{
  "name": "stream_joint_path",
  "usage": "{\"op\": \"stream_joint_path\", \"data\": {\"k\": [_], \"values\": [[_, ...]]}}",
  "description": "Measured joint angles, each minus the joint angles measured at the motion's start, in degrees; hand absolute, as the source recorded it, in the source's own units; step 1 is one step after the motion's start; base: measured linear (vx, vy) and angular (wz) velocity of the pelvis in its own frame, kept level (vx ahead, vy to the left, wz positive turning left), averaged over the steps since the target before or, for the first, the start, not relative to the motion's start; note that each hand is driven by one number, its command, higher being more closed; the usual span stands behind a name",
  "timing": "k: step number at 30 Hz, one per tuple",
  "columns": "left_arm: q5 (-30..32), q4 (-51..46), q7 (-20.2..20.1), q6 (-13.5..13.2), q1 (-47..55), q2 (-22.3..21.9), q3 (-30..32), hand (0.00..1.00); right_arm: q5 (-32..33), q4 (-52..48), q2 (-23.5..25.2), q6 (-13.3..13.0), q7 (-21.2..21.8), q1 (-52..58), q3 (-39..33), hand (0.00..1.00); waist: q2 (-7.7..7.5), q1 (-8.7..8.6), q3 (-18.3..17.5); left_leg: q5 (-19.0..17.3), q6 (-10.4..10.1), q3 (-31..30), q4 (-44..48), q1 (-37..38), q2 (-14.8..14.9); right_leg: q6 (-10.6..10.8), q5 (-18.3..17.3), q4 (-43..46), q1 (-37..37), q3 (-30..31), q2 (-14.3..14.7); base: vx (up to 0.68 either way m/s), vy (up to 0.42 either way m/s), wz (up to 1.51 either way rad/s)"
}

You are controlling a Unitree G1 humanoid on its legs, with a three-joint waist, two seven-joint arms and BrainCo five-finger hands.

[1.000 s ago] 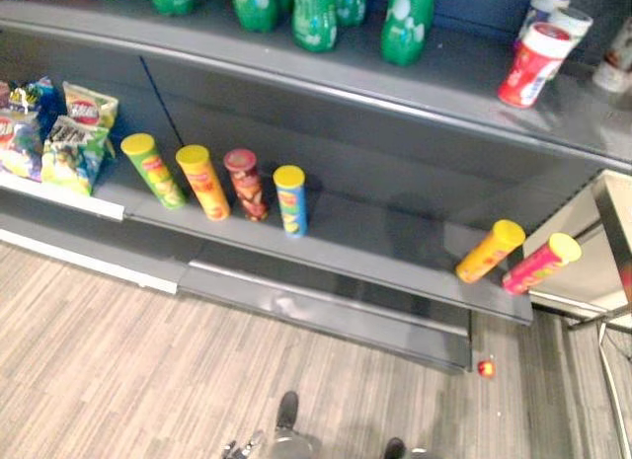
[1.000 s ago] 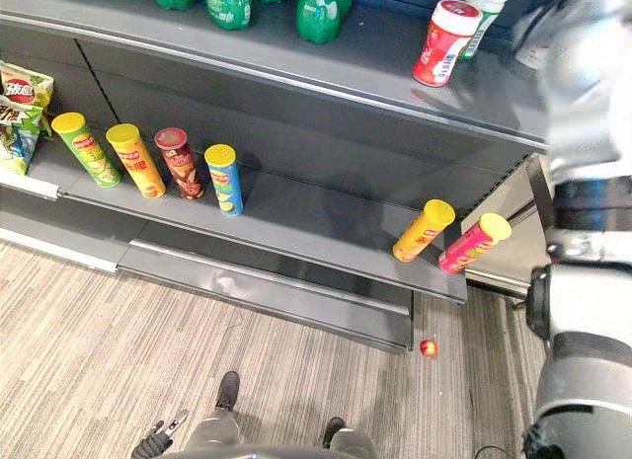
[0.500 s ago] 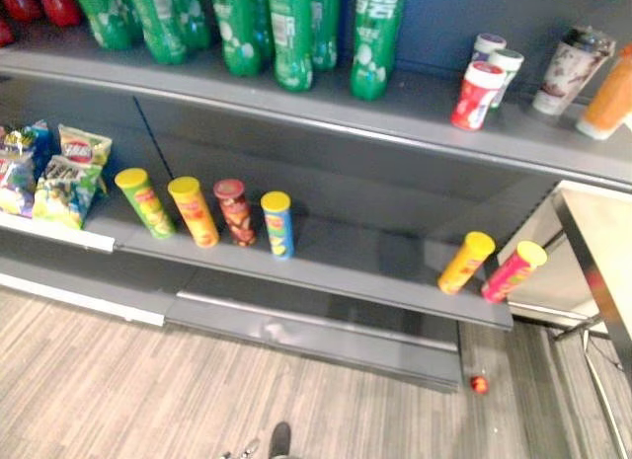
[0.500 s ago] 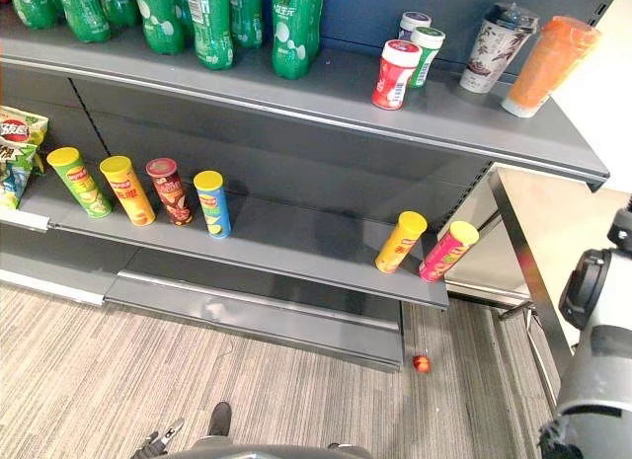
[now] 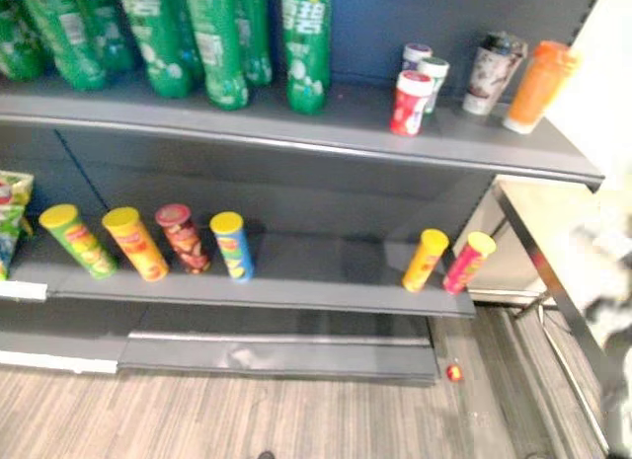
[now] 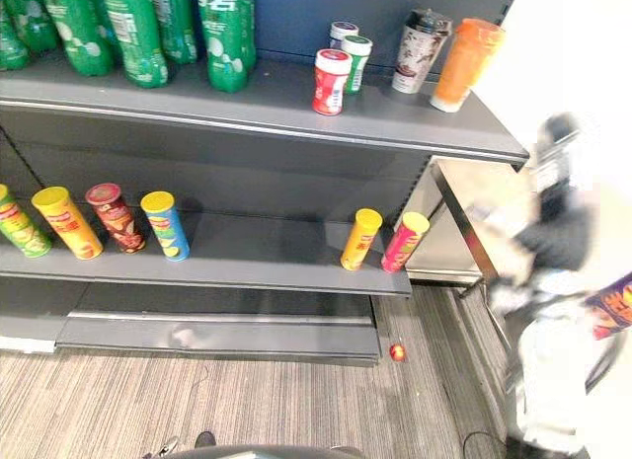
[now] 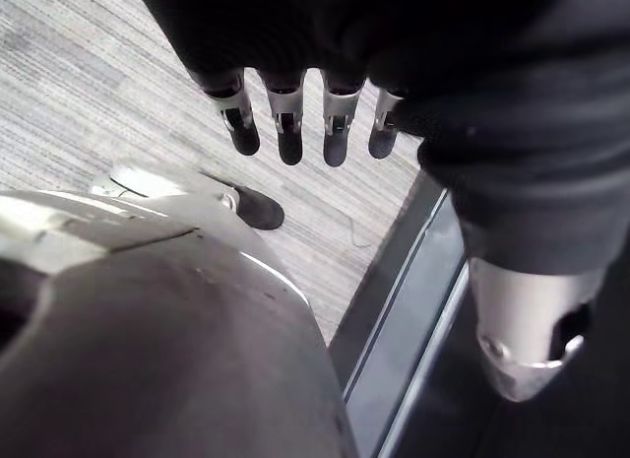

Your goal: Put the gum and the chips on the shelf.

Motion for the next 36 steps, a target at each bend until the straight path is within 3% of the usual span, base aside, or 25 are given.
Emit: {"op": "stream_joint_path", "data": {"k": [3,5,6,12,14,15,16,18,19,20,21,24,26,27,29,30,32,34,36], "values": [[1.5,0.0,-0.5,-0.1,-0.1,0.8,0.0,0.00,1.5,3.5,4.3,1.7,6.9,10.9,12.3,0.00,-0.57,0.01,0.5,-0.6,-0.5,0.8,0.0,0.6,-0.1,-0.1,-0.1,0.6,-0.1,0.7,-0.1,-0.02,0.010,-0.12],[1.7,-0.1,-0.5,-0.5,-0.2,1.1,-0.1,0.00,1.4,7.5,5.5,2.7,8.8,12.7,14.6,0.00,-1.16,0.06,0.6,-0.7,-0.4,0.8,0.0,1.0,-0.1,0.2,-0.5,0.9,0.1,0.8,-0.2,-0.03,-0.001,-0.01],[1.7,0.0,-0.5,-1.0,-0.2,1.5,-0.2,0.00,0.5,14.1,6.7,3.4,9.8,13.4,15.2,0.00,-1.55,0.08,0.7,-0.8,-0.1,0.9,0.1,1.0,-0.3,0.0,-0.8,1.0,0.3,0.8,-0.3,-0.04,0.001,0.05],[1.4,0.0,0.3,-2.0,0.7,1.4,-4.2,0.00,-16.4,31.3,8.0,4.5,5.9,12.1,10.4,0.00,-0.81,0.24,2.2,-2.0,0.8,3.3,2.9,2.4,-1.6,0.2,-1.2,2.7,0.2,4.0,-1.4,-0.03,0.030,-0.22],[0.8,-0.1,1.0,-2.1,0.8,0.9,-4.9,0.00,-17.5,31.5,8.7,4.7,4.1,12.5,7.4,0.00,-0.54,0.05,5.0,-7.9,0.6,5.5,14.0,0.3,-1.0,0.1,-1.0,4.2,0.3,6.9,-1.4,-0.07,0.053,-0.81],[0.8,-0.1,1.0,-2.1,1.2,0.2,-5.5,0.00,-17.5,30.1,9.0,4.7,3.3,14.3,4.7,0.00,0.70,-0.26,6.7,-12.9,0.6,7.0,23.0,-1.7,0.8,0.3,-0.5,4.7,0.8,8.8,-0.5,-0.09,0.062,-0.65],[0.8,-0.2,1.1,-2.1,1.2,0.2,-5.6,0.00,-17.5,29.8,9.3,4.7,3.1,14.7,4.2,0.00,1.11,-0.29,7.0,-13.9,0.6,7.3,24.7,-2.1,1.2,0.4,-0.3,4.8,0.8,9.2,-0.3,-0.12,0.115,-0.83],[0.8,-3.4,1.4,-2.4,2.5,-2.3,-5.7,0.00,-19.2,25.8,9.5,5.0,1.5,18.0,1.1,0.00,4.72,-1.56,9.8,-21.7,1.8,11.5,38.2,-4.8,5.8,1.8,1.6,4.6,0.2,12.3,1.5,-0.15,0.198,-1.07],[0.8,-3.6,1.4,-2.4,2.6,-2.5,-5.7,0.00,-19.3,25.4,9.6,5.1,1.3,18.3,1.0,0.00,4.88,-1.48,9.9,-22.4,2.1,12.2,38.9,-4.8,6.2,1.8,1.8,4.6,-0.1,12.5,1.5,-0.18,0.273,-1.56],[0.8,-4.3,1.7,-2.5,2.8,-2.8,-5.8,0.00,-20.3,23.6,10.0,5.3,0.6,18.8,0.6,0.00,5.09,-0.84,10.4,-25.0,3.2,16.1,40.3,-4.3,7.9,0.5,2.6,4.3,-1.5,10.0,-0.4,-0.21,0.304,-1.64],[1.1,-4.5,2.0,-2.4,2.4,-2.5,-5.8,0.00,-21.2,22.1,11.3,5.3,-0.1,19.1,1.0,0.00,5.00,-0.76,11.0,-25.7,3.5,20.4,39.7,-2.4,8.4,-1.3,2.6,3.2,-2.0,3.7,-4.4,-0.20,0.291,-1.77],[2.2,-4.3,2.2,-2.2,0.6,-1.0,-6.3,0.00,-21.4,20.7,13.9,5.4,-1.0,20.1,1.4,0.00,3.94,-1.00,11.7,-25.5,3.4,27.7,36.4,0.2,9.5,-1.6,4.1,8.7,-4.2,-7.6,-9.7,-0.13,0.211,-1.22],[2.2,-2.8,2.2,-2.0,0.0,0.0,-8.3,0.00,-21.4,20.8,14.7,5.4,-1.1,20.1,1.1,0.00,3.78,-0.83,11.7,-24.3,2.8,30.9,32.5,2.1,8.9,-2.1,3.7,15.2,-4.1,-9.4,-11.4,-0.03,0.145,-0.97],[2.2,-2.0,2.2,-1.8,-0.7,0.6,-9.5,0.00,-21.4,20.8,14.7,5.4,-1.1,19.3,1.1,0.00,3.50,-0.64,11.7,-23.2,2.8,33.7,29.4,3.3,7.7,-3.3,2.8,19.7,-4.0,-11.8,-13.8,0.00,0.090,-0.90],[2.2,-2.1,2.2,-1.8,-1.1,1.0,-10.7,0.00,-21.4,21.3,14.6,5.3,-1.1,17.0,0.8,0.00,3.27,-0.03,11.7,-22.1,2.2,37.0,26.7,4.0,6.3,-4.7,2.1,22.4,-3.2,-17.6,-17.7,0.03,-0.017,-1.02],[2.2,-2.4,2.2,-1.8,-1.2,1.1,-10.8,0.00,-21.5,22.2,14.3,5.4,-1.1,15.1,1.0,0.00,2.77,0.69,11.5,-21.6,1.6,38.8,26.4,3.7,6.0,-4.1,2.7,19.9,-1.8,-21.3,-18.8,0.04,-0.076,-1.18],[2.3,-2.3,2.1,-1.8,-1.8,1.4,-11.0,0.00,-22.2,23.6,14.1,5.3,-1.2,11.8,1.4,0.00,1.96,1.78,11.0,-21.3,1.5,41.1,26.7,3.5,6.3,-2.4,0.4,14.3,-0.6,-26.7,-18.4,0.05,-0.170,-1.24],[2.3,-2.3,2.0,-1.7,-2.0,0.7,-13.1,0.00,-22.6,26.5,11.7,5.3,-1.8,7.0,2.4,0.00,5.22,2.23,10.5,-18.6,1.9,44.2,28.0,3.2,10.3,-2.1,-0.3,11.2,-1.4,-32.4,-15.4,0.15,-0.210,-1.28],[2.1,-2.4,2.1,-1.7,-2.8,0.8,-13.5,0.00,-23.0,27.3,11.1,5.3,-2.1,6.5,2.4,0.00,5.92,2.08,10.0,-18.1,1.4,46.6,28.2,3.6,11.7,-2.3,-1.1,14.8,-3.6,-34.9,-15.8,0.18,-0.149,-0.65]]}}
